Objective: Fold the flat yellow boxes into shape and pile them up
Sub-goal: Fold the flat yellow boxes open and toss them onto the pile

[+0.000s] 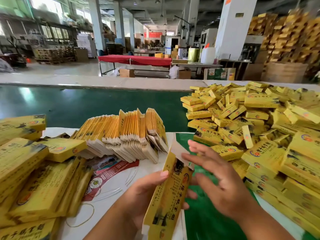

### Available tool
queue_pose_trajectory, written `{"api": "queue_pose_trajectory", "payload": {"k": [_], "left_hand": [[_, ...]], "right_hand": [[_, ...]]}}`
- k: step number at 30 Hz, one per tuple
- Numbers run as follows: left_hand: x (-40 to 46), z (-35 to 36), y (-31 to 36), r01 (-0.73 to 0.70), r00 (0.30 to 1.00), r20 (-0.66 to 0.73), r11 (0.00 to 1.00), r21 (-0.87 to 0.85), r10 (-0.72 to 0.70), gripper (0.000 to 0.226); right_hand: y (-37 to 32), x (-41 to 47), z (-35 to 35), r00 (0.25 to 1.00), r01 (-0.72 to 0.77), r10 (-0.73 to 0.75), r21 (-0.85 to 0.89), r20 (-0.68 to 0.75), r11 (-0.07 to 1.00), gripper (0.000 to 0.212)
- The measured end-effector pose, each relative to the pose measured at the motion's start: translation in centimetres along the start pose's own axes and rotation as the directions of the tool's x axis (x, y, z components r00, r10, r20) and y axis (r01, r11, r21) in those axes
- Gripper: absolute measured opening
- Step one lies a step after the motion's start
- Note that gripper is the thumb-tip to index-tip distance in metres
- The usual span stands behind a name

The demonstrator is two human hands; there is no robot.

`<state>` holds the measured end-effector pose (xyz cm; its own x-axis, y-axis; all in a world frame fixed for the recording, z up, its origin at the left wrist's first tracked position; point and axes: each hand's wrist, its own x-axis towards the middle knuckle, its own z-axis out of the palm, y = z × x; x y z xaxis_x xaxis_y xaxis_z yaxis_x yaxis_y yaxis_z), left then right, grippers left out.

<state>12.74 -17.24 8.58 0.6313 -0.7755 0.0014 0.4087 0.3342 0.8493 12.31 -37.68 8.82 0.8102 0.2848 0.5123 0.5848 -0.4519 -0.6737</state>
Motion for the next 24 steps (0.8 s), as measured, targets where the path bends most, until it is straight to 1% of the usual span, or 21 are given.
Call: {"api": "queue_pose_trajectory", "payload": {"k": [1, 3, 5, 6, 7, 10, 11, 12, 15, 18, 20, 22, 23, 24], "left_hand": [[-0.1, 0.0, -0.2, 0.012, 0.999, 0.044, 0.999, -0.053, -0.009, 0.078], [0.4, -0.3, -0.2, -0.004, 1.0, 0.029, 0.998, -0.061, 0.006, 0.08], [0.8, -0.3, -0.4, -0.008, 1.0, 0.004, 1.0, 0.009, 0.008, 0.069], [0.9, -0.4, -0.5, -0.016, 1.0, 0.0, 0.999, 0.04, 0.016, 0.063], [1.0, -0.4, -0.7, -0.005, 1.0, 0.002, 0.998, 0.058, 0.005, 0.06], [1.1, -0.4, -0.8, 0.02, 0.999, 0.033, 0.997, 0.068, -0.022, 0.06], [1.1, -0.4, -0.8, 0.027, 0.999, 0.028, 0.998, 0.062, -0.029, 0.061], [1.1, -0.4, -0.8, 0.04, 0.999, 0.028, 0.998, 0.05, -0.041, 0.062], [1.1, -0.1, -1.0, 0.094, 0.991, 0.093, 0.995, 0.025, -0.096, 0.067], [0.9, 0.1, -0.9, 0.119, 0.984, 0.126, 0.991, 0.062, -0.126, 0.072], [0.9, 0.1, -0.8, 0.093, 0.993, 0.067, 0.993, 0.079, -0.098, 0.07], [1.1, 0.1, -0.9, 0.051, 0.998, -0.028, 0.995, 0.081, -0.049, 0.066], [1.2, 0.1, -1.0, 0.024, 0.998, -0.067, 0.996, 0.09, -0.018, 0.062], [1.3, 0.2, -0.9, 0.003, 0.995, -0.097, 0.994, 0.11, 0.008, 0.057]], "right_hand": [[-0.1, -0.3, 0.4, 0.997, -0.064, 0.06, 0.069, 0.057, 0.996, 0.043], [-0.3, -0.6, 0.9, 0.98, -0.175, 0.147, 0.23, 0.13, 0.958, 0.032], [-0.6, -0.4, 1.0, 0.963, -0.25, 0.191, 0.372, 0.189, 0.894, 0.021], [-0.6, -0.3, 1.0, 0.958, -0.274, 0.205, 0.426, 0.202, 0.862, 0.018], [-0.7, -0.2, 0.9, 0.956, -0.285, 0.217, 0.444, 0.199, 0.85, 0.02], [-1.1, 0.0, 0.5, 0.957, -0.265, 0.199, 0.361, 0.21, 0.894, 0.034], [-1.2, 0.1, 0.3, 0.956, -0.265, 0.197, 0.359, 0.216, 0.895, 0.037], [-1.2, 0.1, 0.1, 0.954, -0.277, 0.203, 0.385, 0.221, 0.88, 0.037], [-1.4, 0.1, -0.3, 0.95, -0.309, 0.245, 0.476, 0.192, 0.824, 0.04], [-1.4, 0.0, 0.0, 0.943, -0.332, 0.284, 0.566, 0.175, 0.755, 0.042], [-1.2, 0.1, 0.2, 0.943, -0.322, 0.308, 0.557, 0.122, 0.766, 0.038], [-1.0, 0.1, 0.5, 0.947, -0.293, 0.319, 0.506, 0.037, 0.811, 0.026], [-0.9, 0.0, 0.6, 0.941, -0.301, 0.337, 0.467, 0.006, 0.831, 0.025], [-0.7, -0.1, 0.7, 0.934, -0.32, 0.357, 0.424, -0.01, 0.847, 0.035]]}}
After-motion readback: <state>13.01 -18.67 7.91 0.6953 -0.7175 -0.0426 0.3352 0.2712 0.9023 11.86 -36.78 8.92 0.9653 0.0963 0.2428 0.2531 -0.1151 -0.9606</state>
